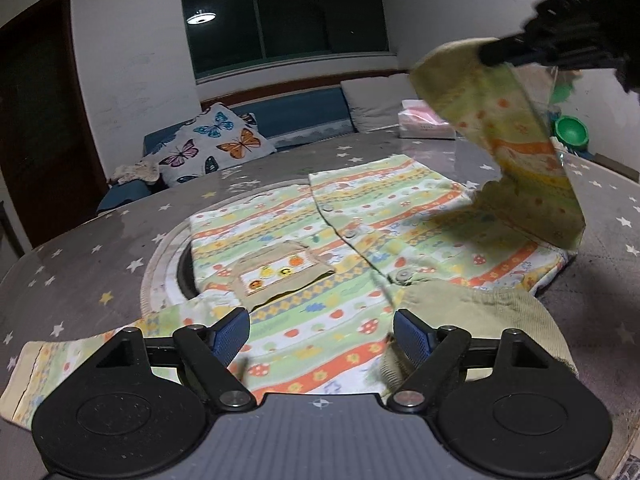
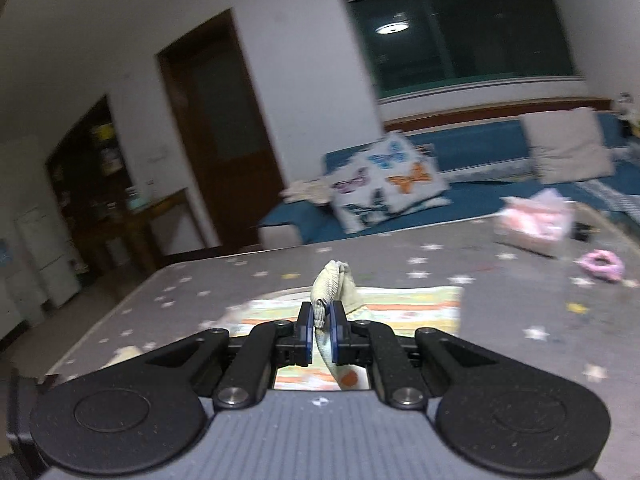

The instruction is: Fold clothes

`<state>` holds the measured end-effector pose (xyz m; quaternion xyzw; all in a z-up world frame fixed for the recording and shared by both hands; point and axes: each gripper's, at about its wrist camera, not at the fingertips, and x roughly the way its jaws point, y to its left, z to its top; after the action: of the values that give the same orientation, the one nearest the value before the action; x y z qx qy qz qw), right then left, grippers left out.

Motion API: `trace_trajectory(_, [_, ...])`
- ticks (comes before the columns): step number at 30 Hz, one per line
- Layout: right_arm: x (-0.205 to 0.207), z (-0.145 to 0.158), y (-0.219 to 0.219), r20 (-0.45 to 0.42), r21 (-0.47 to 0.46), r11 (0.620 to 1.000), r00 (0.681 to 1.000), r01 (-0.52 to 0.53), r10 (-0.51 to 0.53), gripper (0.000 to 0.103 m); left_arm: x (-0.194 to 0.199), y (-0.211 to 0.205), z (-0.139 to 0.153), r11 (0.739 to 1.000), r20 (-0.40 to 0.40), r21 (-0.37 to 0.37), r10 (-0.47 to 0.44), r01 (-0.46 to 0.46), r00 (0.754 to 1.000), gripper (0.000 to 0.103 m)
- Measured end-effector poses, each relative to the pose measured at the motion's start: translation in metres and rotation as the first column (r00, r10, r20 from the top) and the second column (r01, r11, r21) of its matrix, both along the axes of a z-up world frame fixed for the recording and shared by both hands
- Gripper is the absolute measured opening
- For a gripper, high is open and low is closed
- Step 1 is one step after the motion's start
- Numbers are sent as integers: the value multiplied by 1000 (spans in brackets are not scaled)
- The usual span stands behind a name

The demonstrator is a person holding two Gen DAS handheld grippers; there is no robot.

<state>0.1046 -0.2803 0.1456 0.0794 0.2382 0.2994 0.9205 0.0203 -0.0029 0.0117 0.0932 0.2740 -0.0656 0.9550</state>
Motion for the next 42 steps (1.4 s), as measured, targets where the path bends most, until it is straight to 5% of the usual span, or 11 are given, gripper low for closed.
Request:
trace_trajectory(10, [-5,-14,89,-35,19,983,982,-184,185,7,-9,19,-2,999,2,-26,39,-39,999,82])
trace_trajectory(14, [-5,-36,108,-99,2,974,969,-227,226,16,-9,23,-3,998,-2,-29,53,-53,999,82])
trace_trajectory(18, [-9,-45,99,-128,-29,970,964,-241,235,29,-9,26,-1,998,0,-26,60,-60,998,82])
trace_trajectory(28, [-1,-85,20,-230,-212,974,973,-78,28,30,-5,18,15,999,40,-39,39,-37,998,82])
trace_trajectory(35, [-2,-104,-4,-275,-223,973,962,-59,-4,29,-2,21,34,999,72,-48,26,-23,997,82])
trace_trajectory(42, [12,-93,-7,-228,-188,982,974,-29,-15,30,31,24,20,997,-39,-67,33,-36,999,63])
